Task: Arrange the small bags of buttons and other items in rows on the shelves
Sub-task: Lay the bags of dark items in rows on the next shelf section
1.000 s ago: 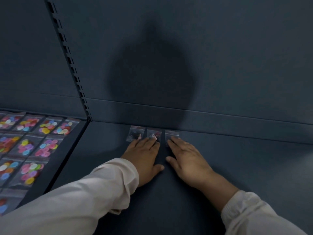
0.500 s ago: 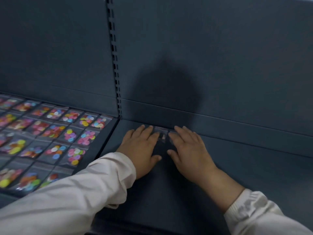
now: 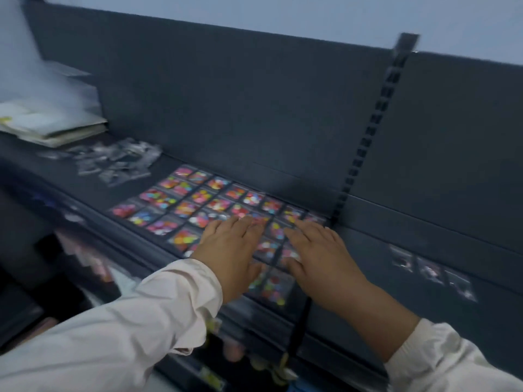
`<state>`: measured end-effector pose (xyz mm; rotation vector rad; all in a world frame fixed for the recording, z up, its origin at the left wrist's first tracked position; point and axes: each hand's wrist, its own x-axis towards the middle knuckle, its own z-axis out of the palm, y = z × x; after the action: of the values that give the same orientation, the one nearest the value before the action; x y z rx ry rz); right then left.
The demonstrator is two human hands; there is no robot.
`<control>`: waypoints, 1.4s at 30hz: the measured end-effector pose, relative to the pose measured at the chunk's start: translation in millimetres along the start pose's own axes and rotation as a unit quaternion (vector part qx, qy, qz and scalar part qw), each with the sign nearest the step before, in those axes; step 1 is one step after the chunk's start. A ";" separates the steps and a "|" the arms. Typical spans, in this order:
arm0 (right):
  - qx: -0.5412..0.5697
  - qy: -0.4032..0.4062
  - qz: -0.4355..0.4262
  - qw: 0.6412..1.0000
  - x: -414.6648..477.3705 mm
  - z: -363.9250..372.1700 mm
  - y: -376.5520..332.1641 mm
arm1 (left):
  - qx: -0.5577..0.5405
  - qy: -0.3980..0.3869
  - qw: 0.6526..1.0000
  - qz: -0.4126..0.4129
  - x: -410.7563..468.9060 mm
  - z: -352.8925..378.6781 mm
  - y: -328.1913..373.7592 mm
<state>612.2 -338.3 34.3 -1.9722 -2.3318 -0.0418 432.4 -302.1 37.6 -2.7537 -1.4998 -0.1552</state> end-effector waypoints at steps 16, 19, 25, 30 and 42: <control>0.079 -0.011 -0.089 0.993 138.6 4.1 -254.4 | -0.040 0.018 0.988 -0.148 -124.4 -40.9 -271.1; 0.094 -0.031 -0.081 0.992 166.0 0.5 -271.8 | -0.056 0.012 0.984 -0.167 -120.2 -41.1 -299.2; 0.105 -0.064 -0.083 0.989 241.4 11.3 -294.3 | -0.043 0.004 0.981 -0.190 -83.2 -35.5 -359.6; 0.117 -0.088 -0.074 0.986 315.2 29.5 -303.7 | -0.024 -0.001 0.980 -0.199 -37.1 -27.9 -413.4; 0.085 -0.112 -0.109 0.984 436.4 68.6 -324.8 | -0.009 -0.031 0.994 -0.109 77.2 5.9 -529.4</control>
<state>217.4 41.6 14.3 -1.7150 -2.5798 0.3721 30.8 50.6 14.4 -2.6241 -1.8204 -0.0854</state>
